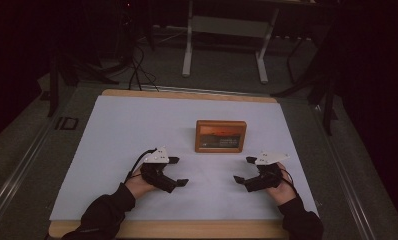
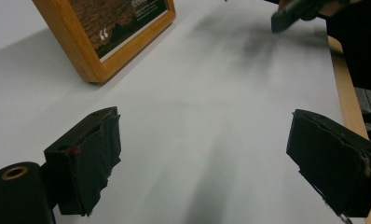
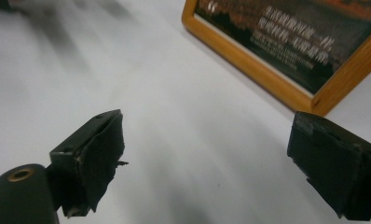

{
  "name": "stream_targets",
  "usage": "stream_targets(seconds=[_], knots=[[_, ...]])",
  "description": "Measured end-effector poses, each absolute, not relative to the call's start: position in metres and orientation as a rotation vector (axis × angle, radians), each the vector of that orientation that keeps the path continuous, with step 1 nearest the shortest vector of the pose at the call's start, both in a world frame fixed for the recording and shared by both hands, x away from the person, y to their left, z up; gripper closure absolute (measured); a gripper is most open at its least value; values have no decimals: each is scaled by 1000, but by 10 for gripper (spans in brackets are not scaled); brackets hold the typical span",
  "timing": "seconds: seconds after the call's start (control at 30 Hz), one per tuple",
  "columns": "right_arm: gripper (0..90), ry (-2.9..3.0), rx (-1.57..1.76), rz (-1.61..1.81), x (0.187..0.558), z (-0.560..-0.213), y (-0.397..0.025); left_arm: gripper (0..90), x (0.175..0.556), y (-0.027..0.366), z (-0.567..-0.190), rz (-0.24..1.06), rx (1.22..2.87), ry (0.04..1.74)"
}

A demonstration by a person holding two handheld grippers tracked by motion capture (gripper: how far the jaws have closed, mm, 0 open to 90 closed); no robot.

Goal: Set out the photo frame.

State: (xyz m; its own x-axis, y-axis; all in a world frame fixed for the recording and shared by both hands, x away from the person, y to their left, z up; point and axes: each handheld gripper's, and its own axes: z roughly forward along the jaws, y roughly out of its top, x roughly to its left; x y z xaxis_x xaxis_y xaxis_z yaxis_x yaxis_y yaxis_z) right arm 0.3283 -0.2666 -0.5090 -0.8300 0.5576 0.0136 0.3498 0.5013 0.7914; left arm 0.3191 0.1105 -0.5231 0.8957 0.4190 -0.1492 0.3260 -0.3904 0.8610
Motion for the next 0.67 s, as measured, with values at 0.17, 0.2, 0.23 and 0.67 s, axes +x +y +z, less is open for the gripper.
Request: stream_targets(seconds=[0.17, 0.2, 0.23, 0.67], knots=[[103, 2509, 786, 1225, 320, -518, -268, 104, 318, 112, -521, 118, 2005, 539], [103, 2514, 787, 1223, 318, -520, -268, 104, 317, 112, -521, 117, 2005, 537], [103, 2515, 789, 1214, 316, -521, -268, 104, 317, 112, -522, 119, 2009, 537], [104, 2501, 801, 1218, 307, -527, -274, 104, 315, 109, -524, 121, 2026, 526]])
